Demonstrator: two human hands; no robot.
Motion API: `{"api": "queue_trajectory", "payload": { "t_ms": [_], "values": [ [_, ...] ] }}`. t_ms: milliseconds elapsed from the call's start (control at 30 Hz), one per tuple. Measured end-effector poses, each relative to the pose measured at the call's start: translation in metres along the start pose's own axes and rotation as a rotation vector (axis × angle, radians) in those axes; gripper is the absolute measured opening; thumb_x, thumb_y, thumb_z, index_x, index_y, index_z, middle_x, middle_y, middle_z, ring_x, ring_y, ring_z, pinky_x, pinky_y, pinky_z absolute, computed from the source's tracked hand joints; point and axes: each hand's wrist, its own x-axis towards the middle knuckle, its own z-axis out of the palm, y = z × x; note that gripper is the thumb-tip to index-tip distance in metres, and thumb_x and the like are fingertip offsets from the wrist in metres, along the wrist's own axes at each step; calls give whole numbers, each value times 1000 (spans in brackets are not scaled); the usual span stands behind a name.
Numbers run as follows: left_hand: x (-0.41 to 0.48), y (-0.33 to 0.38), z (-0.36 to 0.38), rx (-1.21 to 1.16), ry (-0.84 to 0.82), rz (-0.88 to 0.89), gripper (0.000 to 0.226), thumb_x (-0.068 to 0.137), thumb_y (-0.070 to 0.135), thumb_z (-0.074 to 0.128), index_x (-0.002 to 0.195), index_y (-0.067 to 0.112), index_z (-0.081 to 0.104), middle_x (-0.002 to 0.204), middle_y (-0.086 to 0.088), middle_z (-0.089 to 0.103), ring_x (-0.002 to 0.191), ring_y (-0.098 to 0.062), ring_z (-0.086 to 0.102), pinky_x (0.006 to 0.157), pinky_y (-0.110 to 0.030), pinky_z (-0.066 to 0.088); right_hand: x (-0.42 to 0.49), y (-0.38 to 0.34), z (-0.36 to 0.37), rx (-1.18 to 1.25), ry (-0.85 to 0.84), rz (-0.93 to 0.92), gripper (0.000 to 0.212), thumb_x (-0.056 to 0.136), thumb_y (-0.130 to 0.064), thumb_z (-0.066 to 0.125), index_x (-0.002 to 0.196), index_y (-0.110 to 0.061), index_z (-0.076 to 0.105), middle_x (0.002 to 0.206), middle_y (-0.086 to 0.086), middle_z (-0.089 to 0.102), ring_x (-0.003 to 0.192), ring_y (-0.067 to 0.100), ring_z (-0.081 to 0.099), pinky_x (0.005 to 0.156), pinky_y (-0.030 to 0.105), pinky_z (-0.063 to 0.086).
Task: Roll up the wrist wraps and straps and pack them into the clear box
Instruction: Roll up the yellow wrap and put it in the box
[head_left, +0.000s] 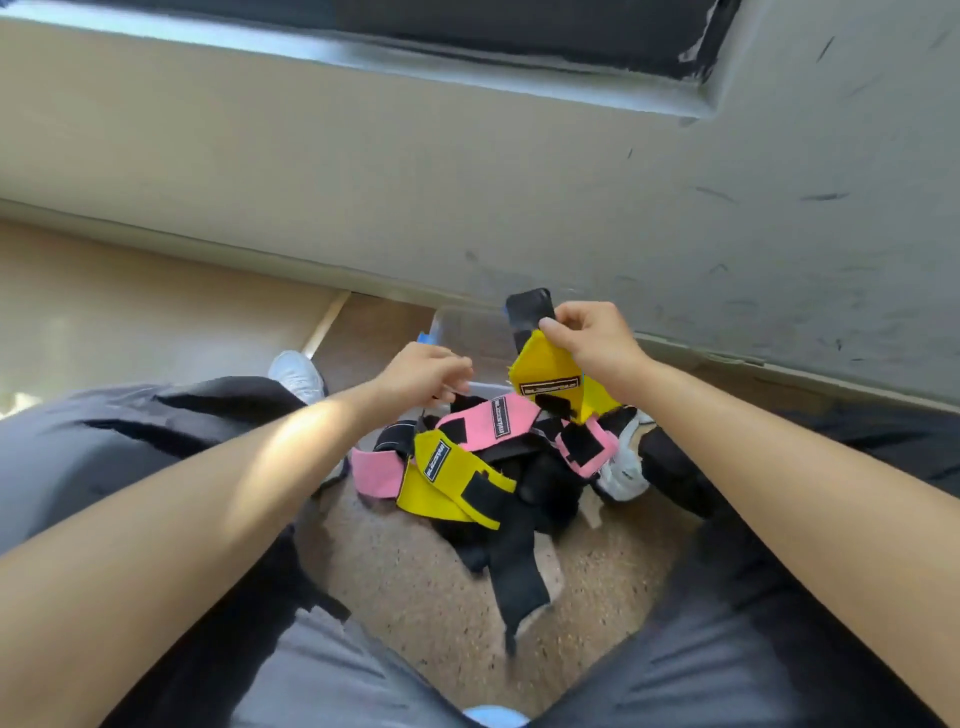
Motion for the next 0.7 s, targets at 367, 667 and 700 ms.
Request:
{"api": "queue_trajectory", "payload": {
  "t_ms": [367, 667, 700],
  "values": [
    [75, -122, 64, 1175, -357, 501, 58, 89, 49, 67, 141, 27, 54, 137, 0, 56, 123, -25, 53, 99, -39, 43, 33, 108, 22, -89, -212, 314, 29, 101, -14, 61, 73, -9, 55, 69, 1, 43, 64, 14, 38, 57, 25, 30],
    [77, -142, 69, 1251, -379, 432, 38, 88, 56, 67, 112, 27, 63, 109, 1, 67, 109, -25, 60, 87, -39, 43, 33, 139, 29, 191, -112, 496, 32, 99, -18, 64, 102, 12, 56, 86, 10, 45, 80, 25, 43, 71, 40, 36],
    [80, -135, 64, 1126, -371, 346, 35, 88, 54, 68, 109, 27, 63, 104, 0, 68, 105, -26, 63, 83, -38, 45, 34, 134, 28, 199, -104, 482, 33, 99, -18, 64, 105, 14, 56, 88, 10, 45, 82, 25, 43, 72, 40, 37]
  ]
}}
